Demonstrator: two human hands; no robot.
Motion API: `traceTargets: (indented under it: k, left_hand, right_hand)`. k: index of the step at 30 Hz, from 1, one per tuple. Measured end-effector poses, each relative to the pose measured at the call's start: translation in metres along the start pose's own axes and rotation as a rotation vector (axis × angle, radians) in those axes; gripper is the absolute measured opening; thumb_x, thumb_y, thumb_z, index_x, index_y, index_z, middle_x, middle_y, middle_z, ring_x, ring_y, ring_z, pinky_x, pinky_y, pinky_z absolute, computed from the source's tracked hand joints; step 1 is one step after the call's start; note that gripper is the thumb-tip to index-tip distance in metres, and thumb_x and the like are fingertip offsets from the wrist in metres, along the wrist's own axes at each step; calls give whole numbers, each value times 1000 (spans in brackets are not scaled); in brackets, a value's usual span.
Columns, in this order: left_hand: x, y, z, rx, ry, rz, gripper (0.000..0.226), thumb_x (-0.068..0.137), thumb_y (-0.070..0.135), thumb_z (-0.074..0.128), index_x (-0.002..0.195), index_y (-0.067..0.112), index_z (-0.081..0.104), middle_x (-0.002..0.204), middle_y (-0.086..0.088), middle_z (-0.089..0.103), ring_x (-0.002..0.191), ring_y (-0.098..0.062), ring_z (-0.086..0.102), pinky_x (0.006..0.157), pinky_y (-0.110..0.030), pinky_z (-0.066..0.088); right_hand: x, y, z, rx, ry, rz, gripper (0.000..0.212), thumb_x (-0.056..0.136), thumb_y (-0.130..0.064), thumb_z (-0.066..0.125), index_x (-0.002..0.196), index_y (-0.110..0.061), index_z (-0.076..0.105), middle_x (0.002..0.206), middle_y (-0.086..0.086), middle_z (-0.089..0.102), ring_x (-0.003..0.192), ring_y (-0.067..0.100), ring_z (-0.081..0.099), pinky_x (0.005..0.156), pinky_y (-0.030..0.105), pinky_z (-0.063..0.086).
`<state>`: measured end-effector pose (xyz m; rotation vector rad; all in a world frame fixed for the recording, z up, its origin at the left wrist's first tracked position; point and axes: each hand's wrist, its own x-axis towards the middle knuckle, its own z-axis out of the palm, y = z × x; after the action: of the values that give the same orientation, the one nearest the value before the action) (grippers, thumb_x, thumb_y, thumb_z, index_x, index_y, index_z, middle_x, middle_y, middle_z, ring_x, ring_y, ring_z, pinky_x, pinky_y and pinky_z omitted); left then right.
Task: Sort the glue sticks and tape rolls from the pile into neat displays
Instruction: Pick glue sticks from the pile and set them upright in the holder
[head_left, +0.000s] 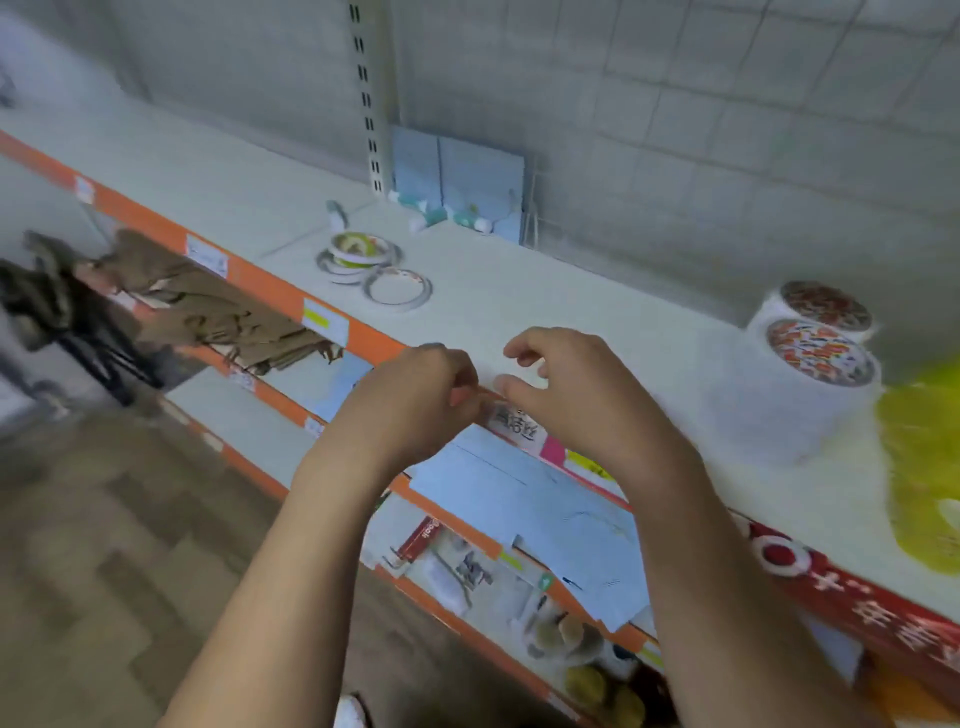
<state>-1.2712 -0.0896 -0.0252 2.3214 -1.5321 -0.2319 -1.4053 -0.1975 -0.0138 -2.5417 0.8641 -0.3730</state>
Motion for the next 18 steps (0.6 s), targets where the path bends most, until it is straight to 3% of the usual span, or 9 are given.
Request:
traceTargets:
  k: [6, 9, 18]
  left_hand:
    - [21, -102, -37, 40, 82, -4, 28, 92, 45, 54, 108, 24, 64, 106, 5, 60, 99, -17, 57, 69, -31, 45]
    - [34, -137, -50, 30, 50, 26, 28, 93, 43, 54, 111, 24, 64, 108, 4, 61, 98, -17, 58, 73, -34, 49]
    - [93, -198, -56, -22, 52, 54, 27, 92, 35, 56, 113, 21, 63, 114, 1, 59, 103, -20, 58, 78, -38, 50]
  right_hand:
    - [64, -72, 46, 31, 28, 31, 38, 89, -43, 61, 122, -24, 62, 117, -5, 63, 106, 14, 57, 93, 37, 48]
    - [87, -97, 68, 60, 29, 64, 38, 89, -42, 62, 122, -24, 62, 118, -5, 62, 106, 13, 58, 92, 35, 49]
    - [157, -110, 103, 47, 70, 73, 24, 91, -24, 61, 115, -22, 66, 116, -1, 63, 105, 17, 59, 90, 37, 49]
